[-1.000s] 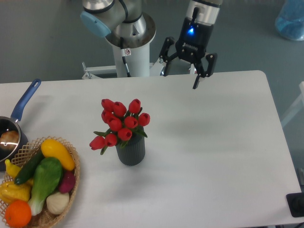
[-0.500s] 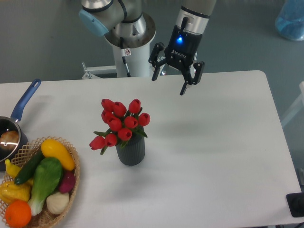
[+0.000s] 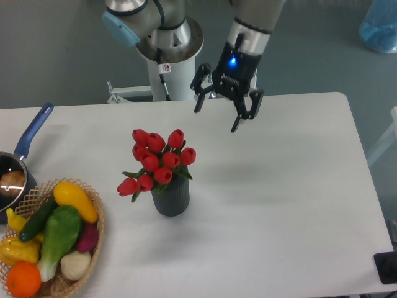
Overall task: Pick up the flowers from the vase
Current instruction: 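Move the open gripper toward the red tulip bouquet in the vase, then lower the open gripper around the tulip stems above the vase rim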
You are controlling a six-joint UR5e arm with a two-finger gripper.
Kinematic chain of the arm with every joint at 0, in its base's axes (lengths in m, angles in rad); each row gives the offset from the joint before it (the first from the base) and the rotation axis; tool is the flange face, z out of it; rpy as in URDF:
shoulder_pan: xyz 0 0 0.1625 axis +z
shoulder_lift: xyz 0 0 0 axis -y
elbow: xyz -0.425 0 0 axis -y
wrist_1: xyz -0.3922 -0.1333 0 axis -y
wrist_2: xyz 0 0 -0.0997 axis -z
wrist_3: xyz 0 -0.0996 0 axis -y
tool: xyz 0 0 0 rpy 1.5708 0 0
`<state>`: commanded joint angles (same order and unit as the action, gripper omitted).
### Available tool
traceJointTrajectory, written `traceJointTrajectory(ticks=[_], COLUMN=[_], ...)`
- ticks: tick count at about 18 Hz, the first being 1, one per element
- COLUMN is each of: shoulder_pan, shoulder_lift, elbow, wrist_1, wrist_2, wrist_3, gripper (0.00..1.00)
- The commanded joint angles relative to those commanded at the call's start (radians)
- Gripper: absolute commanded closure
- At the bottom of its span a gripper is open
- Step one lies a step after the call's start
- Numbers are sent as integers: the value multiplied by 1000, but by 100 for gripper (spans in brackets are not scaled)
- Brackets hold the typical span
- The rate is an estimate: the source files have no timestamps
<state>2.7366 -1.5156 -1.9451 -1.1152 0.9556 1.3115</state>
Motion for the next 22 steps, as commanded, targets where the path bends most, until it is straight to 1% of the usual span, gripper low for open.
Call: traceJointTrajectory(ticks=[3,4,7,8,11,13,17,22], shoulder_pan=[-3,-11,-29,-31,-35,-38,-40,-43], shoulder_lift=[-12,-21,-57,-66,-86,-89,-98,-112], elbow=[-5,-3,-5,-5,0,-3,-3,-5], wrist_1=[2,12,57,63,64,63,64,64], wrist_2=[-5,-23,-129,-139,-153,-156,-195,-193], wrist_3=[17,18,20,20,25,49,45,48], gripper=[0,0,0,0,0,0,0,0])
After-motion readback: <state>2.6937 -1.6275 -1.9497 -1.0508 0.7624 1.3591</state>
